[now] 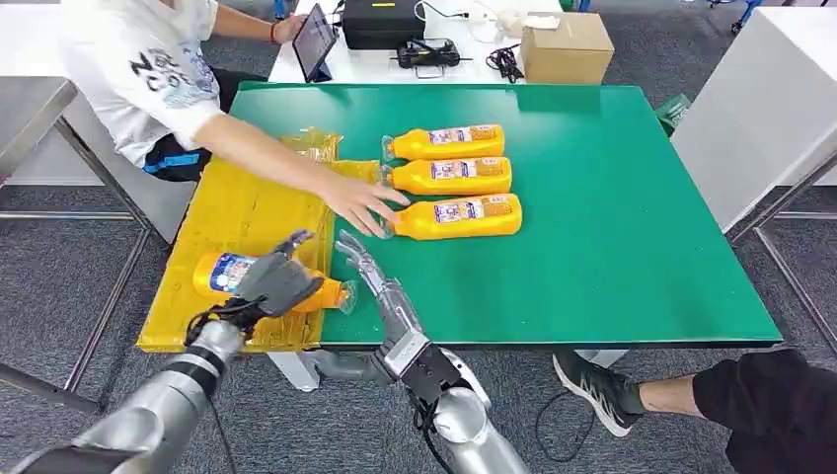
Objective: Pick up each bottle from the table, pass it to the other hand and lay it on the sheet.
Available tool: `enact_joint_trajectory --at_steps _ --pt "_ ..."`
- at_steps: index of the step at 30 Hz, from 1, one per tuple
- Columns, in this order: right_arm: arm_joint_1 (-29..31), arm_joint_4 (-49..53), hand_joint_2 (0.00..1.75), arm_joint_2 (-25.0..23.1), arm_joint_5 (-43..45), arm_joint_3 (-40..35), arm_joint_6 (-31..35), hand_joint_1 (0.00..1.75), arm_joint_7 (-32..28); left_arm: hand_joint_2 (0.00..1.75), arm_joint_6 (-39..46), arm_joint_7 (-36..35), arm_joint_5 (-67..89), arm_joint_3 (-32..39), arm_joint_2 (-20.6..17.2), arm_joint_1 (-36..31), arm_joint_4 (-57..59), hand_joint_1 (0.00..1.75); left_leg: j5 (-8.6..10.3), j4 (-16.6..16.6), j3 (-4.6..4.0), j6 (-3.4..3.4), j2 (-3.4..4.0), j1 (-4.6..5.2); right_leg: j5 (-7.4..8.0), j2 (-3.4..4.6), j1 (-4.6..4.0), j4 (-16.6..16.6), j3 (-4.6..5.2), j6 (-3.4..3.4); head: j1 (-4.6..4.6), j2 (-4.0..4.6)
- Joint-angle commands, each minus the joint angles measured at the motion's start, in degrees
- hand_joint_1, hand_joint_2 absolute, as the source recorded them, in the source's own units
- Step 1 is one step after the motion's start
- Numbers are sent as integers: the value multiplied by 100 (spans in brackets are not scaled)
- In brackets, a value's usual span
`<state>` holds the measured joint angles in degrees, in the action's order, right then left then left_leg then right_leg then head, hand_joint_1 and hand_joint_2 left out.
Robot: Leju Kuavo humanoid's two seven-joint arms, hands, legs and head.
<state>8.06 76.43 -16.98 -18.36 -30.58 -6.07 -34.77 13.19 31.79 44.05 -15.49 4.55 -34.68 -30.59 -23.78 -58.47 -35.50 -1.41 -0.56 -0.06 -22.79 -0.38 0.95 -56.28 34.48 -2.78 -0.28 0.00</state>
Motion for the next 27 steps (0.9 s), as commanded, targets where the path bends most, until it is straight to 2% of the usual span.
enact_joint_trajectory --at_steps 1,6,9,12,13,25,27 --pt "6 -19 175 10 -16 -184 157 0 184 0 424 -444 372 2123 1220 923 -3629 0 -6 -9 -29 3 5 -6 -2 2 -7 -2 25 5 -4 0" --pt "-83 105 175 95 -13 -175 322 0 193 0 355 -95 -369 2719 1545 1086 -4219 0 -24 -4 -6 11 31 -8 -12 23 -10 1 13 10 -2 0" --pt "-105 158 175 113 -12 -164 321 0 202 0 338 -110 -394 2691 1545 1151 -4343 0 -10 -1 -36 7 20 -6 -3 14 -7 3 41 1 -2 0" --pt "-219 293 175 151 -95 -46 514 0 180 0 107 -352 -1672 2685 1545 1194 -4368 0 -21 1 -17 12 27 -10 -12 21 -13 6 24 9 0 0" --pt "-282 389 175 181 -163 46 596 0 184 175 -48 -458 -2138 2628 1545 1264 -4418 0 -12 1 -33 9 15 -6 -8 9 -9 4 38 5 0 0" --pt "-409 681 175 207 -385 399 801 0 231 175 -273 -629 -2737 2480 1545 1443 -4455 0 -16 3 -26 13 12 -7 -11 10 -9 6 29 11 0 0" --pt "-466 809 175 252 -773 704 900 0 562 175 -301 -645 -2750 2377 1545 1658 -4565 0 -11 5 -34 10 3 -5 -9 1 -7 8 34 7 0 0"
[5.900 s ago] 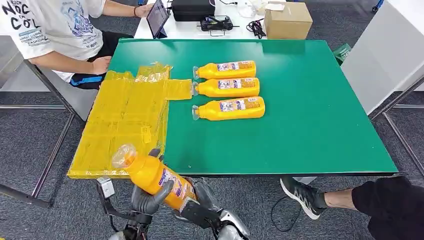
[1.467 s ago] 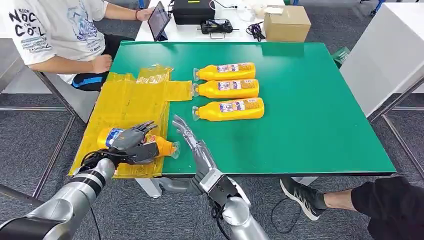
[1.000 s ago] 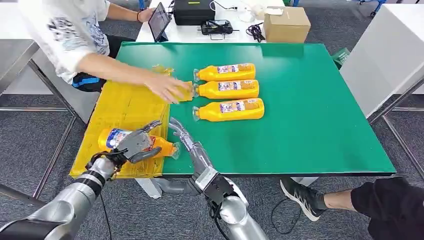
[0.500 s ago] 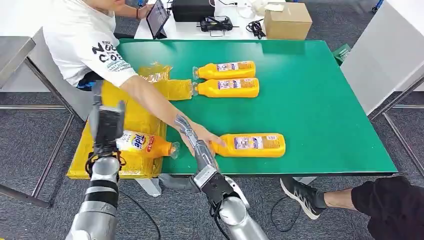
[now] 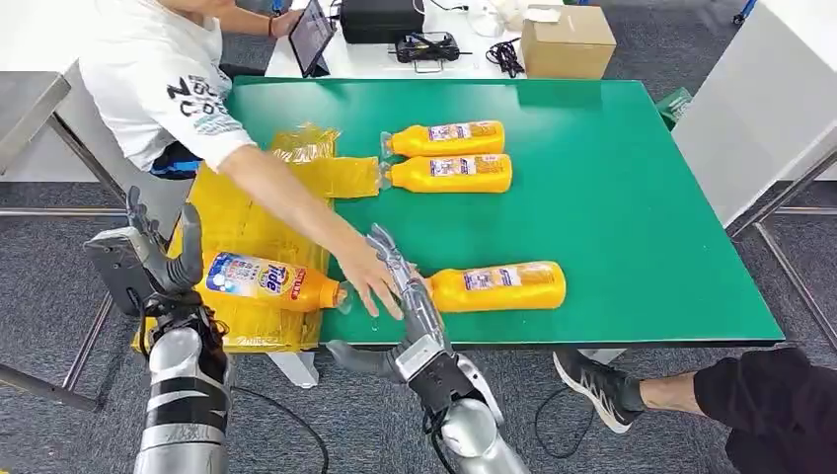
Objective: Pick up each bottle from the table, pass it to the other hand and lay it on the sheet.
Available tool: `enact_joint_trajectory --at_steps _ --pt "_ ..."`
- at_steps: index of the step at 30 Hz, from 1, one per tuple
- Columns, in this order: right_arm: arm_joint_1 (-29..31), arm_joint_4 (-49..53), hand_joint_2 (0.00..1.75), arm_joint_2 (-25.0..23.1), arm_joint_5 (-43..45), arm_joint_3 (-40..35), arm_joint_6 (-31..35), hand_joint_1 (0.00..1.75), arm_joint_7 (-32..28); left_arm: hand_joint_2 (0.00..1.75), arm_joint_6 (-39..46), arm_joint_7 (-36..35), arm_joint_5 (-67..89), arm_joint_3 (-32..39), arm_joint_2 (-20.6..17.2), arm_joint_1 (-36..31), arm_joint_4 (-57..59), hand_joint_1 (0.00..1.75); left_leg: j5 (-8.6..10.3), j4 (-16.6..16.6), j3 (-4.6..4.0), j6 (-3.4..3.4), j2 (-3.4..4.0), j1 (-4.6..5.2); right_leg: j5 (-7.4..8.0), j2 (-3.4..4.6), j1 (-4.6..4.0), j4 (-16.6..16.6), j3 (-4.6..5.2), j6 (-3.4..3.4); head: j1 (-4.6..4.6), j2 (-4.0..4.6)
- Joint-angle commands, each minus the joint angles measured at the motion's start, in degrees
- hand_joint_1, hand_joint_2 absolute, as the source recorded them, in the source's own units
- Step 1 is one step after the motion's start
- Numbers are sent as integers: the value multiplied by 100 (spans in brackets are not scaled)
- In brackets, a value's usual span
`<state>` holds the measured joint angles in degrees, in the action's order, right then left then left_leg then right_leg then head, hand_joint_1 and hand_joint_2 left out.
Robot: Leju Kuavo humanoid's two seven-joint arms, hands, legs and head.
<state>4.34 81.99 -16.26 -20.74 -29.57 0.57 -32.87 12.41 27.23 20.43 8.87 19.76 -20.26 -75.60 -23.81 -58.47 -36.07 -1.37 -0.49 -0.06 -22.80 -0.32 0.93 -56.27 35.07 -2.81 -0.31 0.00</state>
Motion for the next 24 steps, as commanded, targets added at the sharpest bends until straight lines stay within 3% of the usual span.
enact_joint_trajectory --at_steps 1,6,12,18,24 --pt "-102 228 175 213 -903 762 190 0 674 175 -266 -180 -359 -83 24 382 -182 0 -11 7 34 8 -3 -7 -12 -5 -8 9 -36 14 0 0" --pt "49 -263 175 485 -2117 1125 196 0 1407 175 -686 -151 304 -50 24 1021 -317 0 -14 18 48 4 17 -4 -7 14 -5 23 -46 9 2 0" --pt "550 -706 175 928 -2602 1256 -78 0 1935 175 -842 -50 906 -131 24 1319 -92 0 -12 12 32 1 14 0 -3 14 -1 17 -33 6 4 0" --pt "1048 -1792 175 1377 -2681 997 -217 0 2029 175 -1029 37 1071 -229 24 1411 105 0 -10 13 35 2 9 0 -3 9 -2 20 -38 8 4 0" --pt "1077 -1779 175 1472 -2698 872 -242 0 2032 175 -1056 121 1177 -263 24 1452 127 0 -18 7 35 5 8 -1 -11 8 -3 13 -38 10 2 0"
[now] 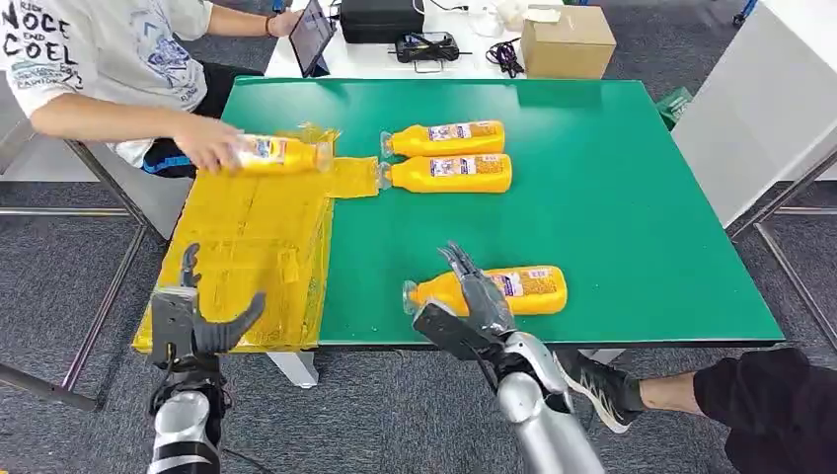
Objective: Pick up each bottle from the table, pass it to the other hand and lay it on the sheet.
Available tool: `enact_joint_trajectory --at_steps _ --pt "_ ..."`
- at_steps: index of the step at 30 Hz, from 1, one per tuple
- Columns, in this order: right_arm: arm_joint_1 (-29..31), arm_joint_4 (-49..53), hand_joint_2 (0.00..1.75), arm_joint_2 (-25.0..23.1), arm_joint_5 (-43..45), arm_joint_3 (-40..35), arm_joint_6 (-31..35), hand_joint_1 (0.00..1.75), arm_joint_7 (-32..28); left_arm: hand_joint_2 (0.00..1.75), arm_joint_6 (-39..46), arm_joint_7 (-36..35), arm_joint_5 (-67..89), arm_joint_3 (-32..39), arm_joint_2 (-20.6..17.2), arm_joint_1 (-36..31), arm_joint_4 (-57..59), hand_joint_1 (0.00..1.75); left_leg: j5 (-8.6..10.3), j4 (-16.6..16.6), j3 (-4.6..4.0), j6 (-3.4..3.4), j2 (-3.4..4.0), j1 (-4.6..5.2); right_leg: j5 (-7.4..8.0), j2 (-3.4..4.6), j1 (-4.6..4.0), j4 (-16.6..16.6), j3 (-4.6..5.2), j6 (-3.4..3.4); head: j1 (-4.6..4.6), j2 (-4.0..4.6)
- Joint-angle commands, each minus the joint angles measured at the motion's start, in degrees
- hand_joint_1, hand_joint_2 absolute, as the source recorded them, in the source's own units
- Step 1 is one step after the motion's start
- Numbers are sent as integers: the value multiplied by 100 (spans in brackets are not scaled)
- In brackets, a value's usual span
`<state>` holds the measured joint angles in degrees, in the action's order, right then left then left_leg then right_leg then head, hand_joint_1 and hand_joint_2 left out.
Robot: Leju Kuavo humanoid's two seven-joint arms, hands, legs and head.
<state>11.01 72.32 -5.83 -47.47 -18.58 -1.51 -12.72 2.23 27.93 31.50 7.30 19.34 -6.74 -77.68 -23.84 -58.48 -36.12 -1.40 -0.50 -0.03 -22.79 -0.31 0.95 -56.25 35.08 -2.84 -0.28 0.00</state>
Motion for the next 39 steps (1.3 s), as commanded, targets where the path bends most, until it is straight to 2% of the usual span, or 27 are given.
enact_joint_trajectory --at_steps 1,18,22,23,30,31,38,39 --pt "456 -814 175 490 -41 -320 -117 0 57 175 -57 63 90 -110 66 97 352 0 -12 8 34 7 8 -4 -9 6 -5 11 -33 11 0 0" --pt "1149 -1217 175 1212 122 -936 -533 0 195 175 -143 101 151 -116 64 108 553 0 -15 2 29 6 11 1 -10 9 -2 3 -28 10 0 0" --pt "1367 -1248 175 1592 397 -1249 -863 0 198 175 -190 72 119 -108 66 86 669 0 -16 2 37 7 10 1 -12 7 -2 6 -36 12 2 0" --pt "1381 -1260 175 1623 419 -1248 -868 0 195 175 -190 72 119 -109 66 81 674 0 -5 4 15 3 2 3 -4 0 0 5 -16 4 0 0" --pt "1376 -1270 175 1629 427 -1255 -870 0 192 175 -190 72 119 -108 65 73 675 0 -15 2 33 8 10 -1 -10 8 -4 6 -33 11 2 0" --pt "1416 -1309 175 1678 504 -1351 -931 0 201 175 -191 72 119 -106 63 66 687 0 -8 2 16 5 7 2 -4 6 -1 4 -16 6 2 0" --pt "1617 -1779 175 2007 888 -1903 -1161 0 128 175 -225 54 114 -208 44 -61 950 0 -12 5 37 7 -1 -1 -10 -4 -5 10 -41 10 4 0" --pt "1653 -1824 175 2047 924 -1986 -1172 0 115 175 -221 54 114 -221 38 -68 975 0 -5 3 18 3 -4 2 -4 -6 -1 8 -21 4 4 0"
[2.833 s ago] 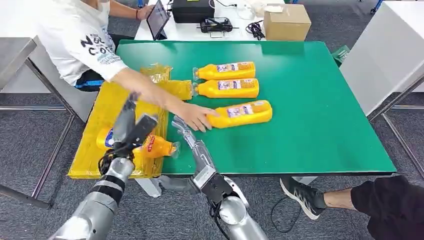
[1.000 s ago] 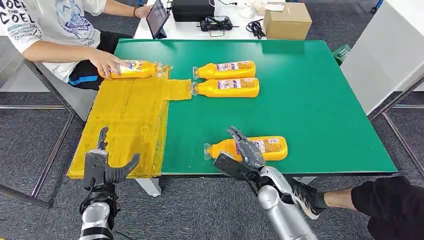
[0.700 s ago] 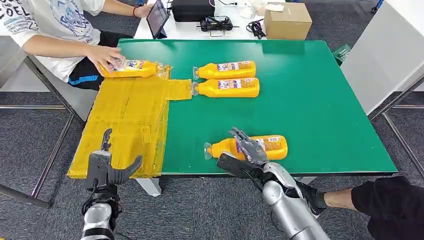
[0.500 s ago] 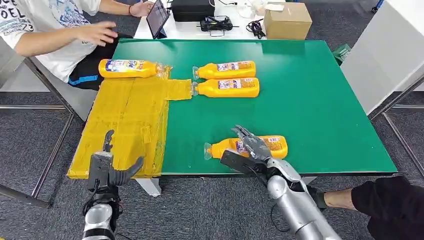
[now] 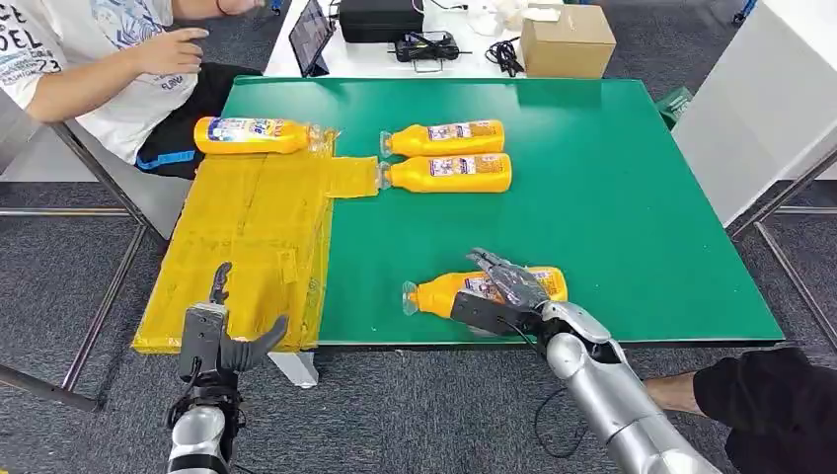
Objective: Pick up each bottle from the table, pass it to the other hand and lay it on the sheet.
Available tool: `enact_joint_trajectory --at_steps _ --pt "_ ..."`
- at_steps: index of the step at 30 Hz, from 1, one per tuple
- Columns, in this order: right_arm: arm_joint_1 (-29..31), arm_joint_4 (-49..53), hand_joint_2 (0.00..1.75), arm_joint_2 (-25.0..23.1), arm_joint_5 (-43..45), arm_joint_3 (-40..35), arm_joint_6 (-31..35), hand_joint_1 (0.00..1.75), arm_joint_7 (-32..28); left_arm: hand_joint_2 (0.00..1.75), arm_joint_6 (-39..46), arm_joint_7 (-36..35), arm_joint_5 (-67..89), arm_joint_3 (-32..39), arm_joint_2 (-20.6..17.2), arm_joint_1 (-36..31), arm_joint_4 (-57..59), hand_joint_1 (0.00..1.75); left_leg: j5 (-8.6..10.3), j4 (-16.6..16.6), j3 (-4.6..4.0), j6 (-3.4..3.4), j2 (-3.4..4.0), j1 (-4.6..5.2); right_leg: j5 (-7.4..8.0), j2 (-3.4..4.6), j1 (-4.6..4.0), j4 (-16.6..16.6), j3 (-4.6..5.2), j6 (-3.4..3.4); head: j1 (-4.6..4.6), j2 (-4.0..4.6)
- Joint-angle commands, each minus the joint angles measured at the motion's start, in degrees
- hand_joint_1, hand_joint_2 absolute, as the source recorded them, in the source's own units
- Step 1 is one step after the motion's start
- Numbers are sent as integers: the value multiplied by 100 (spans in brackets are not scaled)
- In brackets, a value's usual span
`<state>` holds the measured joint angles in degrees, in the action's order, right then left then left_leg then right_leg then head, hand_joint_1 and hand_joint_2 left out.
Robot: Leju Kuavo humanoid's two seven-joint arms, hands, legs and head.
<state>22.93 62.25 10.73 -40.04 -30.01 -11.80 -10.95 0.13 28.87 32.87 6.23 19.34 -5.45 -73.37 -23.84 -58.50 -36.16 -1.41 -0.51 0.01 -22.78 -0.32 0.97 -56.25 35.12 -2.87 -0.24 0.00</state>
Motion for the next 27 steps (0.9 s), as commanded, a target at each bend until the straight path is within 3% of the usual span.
enact_joint_trajectory --at_steps 1,13,27 --pt "477 -829 175 417 193 -877 -147 0 -62 175 -10 -40 -23 -119 36 -198 554 0 -18 6 54 9 1 -7 -15 -2 -9 13 -59 16 -2 0" --pt "564 -921 175 569 310 -1191 -185 0 43 175 -46 -53 -28 -129 41 -208 649 0 -11 3 36 7 -3 -3 -11 -5 -5 8 -39 13 -2 0" --pt "353 -80 175 910 356 -963 -38 0 337 175 -69 -42 -103 -73 66 -83 424 0 -14 1 33 8 -1 -1 -13 -3 -4 6 -36 14 0 0"
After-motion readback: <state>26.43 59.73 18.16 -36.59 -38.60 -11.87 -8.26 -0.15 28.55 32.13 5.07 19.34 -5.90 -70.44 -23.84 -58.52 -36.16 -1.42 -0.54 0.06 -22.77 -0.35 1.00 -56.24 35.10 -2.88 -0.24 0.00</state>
